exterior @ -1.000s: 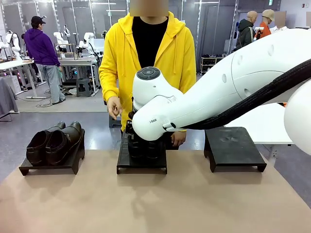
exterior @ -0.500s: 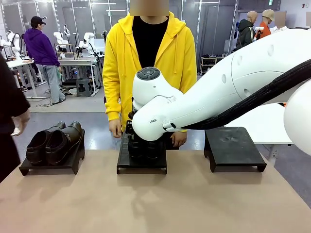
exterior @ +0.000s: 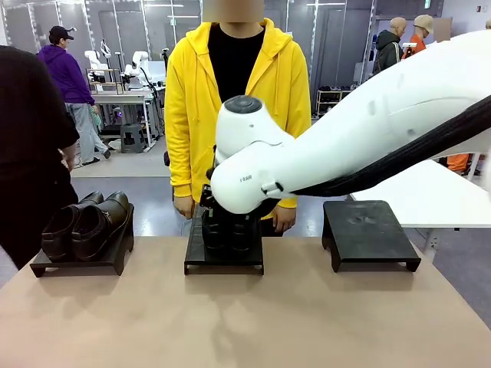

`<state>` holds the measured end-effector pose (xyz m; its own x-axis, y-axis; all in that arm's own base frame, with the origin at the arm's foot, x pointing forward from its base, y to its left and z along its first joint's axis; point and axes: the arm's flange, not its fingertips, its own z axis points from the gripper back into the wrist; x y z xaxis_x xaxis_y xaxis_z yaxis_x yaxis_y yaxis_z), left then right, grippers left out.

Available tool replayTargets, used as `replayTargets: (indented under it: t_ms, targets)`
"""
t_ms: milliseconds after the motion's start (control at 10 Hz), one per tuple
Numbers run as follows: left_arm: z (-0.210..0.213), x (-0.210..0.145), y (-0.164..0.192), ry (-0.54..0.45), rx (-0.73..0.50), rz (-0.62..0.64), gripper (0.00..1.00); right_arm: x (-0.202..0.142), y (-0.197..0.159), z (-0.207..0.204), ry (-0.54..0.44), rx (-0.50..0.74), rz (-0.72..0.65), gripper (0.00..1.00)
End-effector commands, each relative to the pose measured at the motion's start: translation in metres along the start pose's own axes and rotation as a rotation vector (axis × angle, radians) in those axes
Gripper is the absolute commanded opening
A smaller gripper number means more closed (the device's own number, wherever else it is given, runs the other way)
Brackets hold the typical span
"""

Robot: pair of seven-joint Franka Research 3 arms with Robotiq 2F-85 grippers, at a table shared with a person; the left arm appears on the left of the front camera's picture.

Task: Place the shoes on the stand as instructed by the person.
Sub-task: Pick up another pair of Shoes and place it on the Shoes Stand indicated by the person.

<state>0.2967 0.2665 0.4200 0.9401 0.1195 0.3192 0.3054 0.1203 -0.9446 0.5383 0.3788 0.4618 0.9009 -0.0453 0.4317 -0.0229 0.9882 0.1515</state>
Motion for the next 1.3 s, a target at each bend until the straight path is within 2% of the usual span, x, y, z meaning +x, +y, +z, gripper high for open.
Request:
replayTargets:
  t_ms: [0, 400, 700, 800, 900, 1200]
  targets:
    - [-0.002, -0.002, -0.003, 0.001, 0.014, 0.004, 1.00, -0.018, -0.049, 0.048, 0.044, 0.126, -0.037, 1.00]
    - [-0.002, -0.002, -0.003, 0.001, 0.014, 0.004, 1.00, -0.025, -0.164, 0.119, 0.144, 0.437, -0.191, 1.00]
    - [-0.002, -0.002, -0.003, 0.001, 0.014, 0.004, 1.00, -0.051, -0.282, 0.165, 0.214, 0.728, -0.313, 1.00]
    - [-0.002, -0.002, -0.003, 0.001, 0.014, 0.004, 1.00, -0.064, -0.326, 0.171, 0.199, 0.779, -0.349, 1.00]
    - [-0.002, -0.002, -0.003, 0.001, 0.014, 0.004, 1.00, -0.085, -0.373, 0.178, 0.170, 0.882, -0.414, 1.00]
    - [-0.002, -0.002, -0.003, 0.001, 0.014, 0.004, 1.00, -0.157, -0.457, 0.196, 0.031, 0.909, -0.601, 1.00]
